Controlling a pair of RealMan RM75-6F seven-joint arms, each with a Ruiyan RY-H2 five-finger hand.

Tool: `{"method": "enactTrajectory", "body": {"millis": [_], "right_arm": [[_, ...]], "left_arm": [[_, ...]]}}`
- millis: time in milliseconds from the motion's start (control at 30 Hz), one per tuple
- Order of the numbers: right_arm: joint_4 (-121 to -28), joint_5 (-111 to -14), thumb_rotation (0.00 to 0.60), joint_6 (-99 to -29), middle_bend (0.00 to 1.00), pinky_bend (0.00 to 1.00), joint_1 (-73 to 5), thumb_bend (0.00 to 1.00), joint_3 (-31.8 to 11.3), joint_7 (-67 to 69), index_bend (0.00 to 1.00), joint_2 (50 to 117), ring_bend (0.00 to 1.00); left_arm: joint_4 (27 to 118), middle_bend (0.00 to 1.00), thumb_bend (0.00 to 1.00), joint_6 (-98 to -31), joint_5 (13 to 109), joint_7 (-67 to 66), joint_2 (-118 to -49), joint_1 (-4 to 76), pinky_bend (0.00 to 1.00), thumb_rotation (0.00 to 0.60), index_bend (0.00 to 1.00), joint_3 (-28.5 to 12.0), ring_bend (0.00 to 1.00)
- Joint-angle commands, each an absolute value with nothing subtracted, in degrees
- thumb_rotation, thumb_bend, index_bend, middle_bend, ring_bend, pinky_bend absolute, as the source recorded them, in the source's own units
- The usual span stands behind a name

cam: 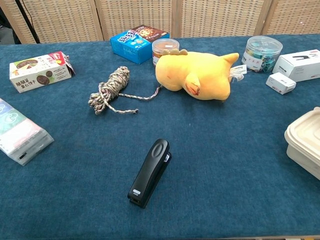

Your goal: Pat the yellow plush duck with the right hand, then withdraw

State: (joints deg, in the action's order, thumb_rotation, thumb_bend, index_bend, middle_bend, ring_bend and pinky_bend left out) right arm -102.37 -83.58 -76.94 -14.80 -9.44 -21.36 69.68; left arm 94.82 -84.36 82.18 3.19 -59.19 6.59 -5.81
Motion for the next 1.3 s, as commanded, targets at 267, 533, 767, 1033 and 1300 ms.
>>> {"method": "enactTrajectory", "body": {"millis": [267, 533, 767, 1033, 1300], "right_arm": [[-100.8, -72.5, 0.0, -70.6, 0.0, 0.0, -26.7, 0.0, -17.1, -35.9, 0.04, 84.3, 0.0], [-97.4, -63.6, 0.0, -68.0, 0.0, 0.0, -33.9, 0.0, -19.6, -42.8, 0.05, 93.0, 0.0], [-90.5, -58.0, 0.0, -67.1, 0.0, 0.0, -40.8, 0.0, -22.7, -46.3, 0.05, 100.6, 0.0], [-74.0, -54.0, 0.0, -66.2, 0.0, 0.0, -49.8, 0.0, -27.0, -45.4, 0.05, 111.5, 0.0], [-57.8, -50.7, 0.0, -63.2, 0.0, 0.0, -56.4, 0.0, -30.7, -40.4, 0.04, 119.6, 0.0]], "left_arm": [[94.1, 0.0, 0.0, -84.6, 83.1, 5.8, -58.5, 6.4, 0.0, 0.6, 0.0, -5.4, 0.0], [93.3, 0.0, 0.0, -84.2, 83.3, 8.4, -57.7, 6.3, 0.0, 0.6, 0.0, -5.2, 0.0], [92.6, 0.0, 0.0, -84.5, 83.9, 10.4, -57.3, 6.1, 0.0, 0.6, 0.0, -5.0, 0.0], [92.0, 0.0, 0.0, -84.0, 84.5, 12.0, -57.0, 6.3, 0.0, 0.6, 0.0, -4.6, 0.0], [91.5, 0.0, 0.0, -83.1, 84.3, 12.8, -56.8, 6.6, 0.0, 0.6, 0.0, -4.5, 0.0]]}}
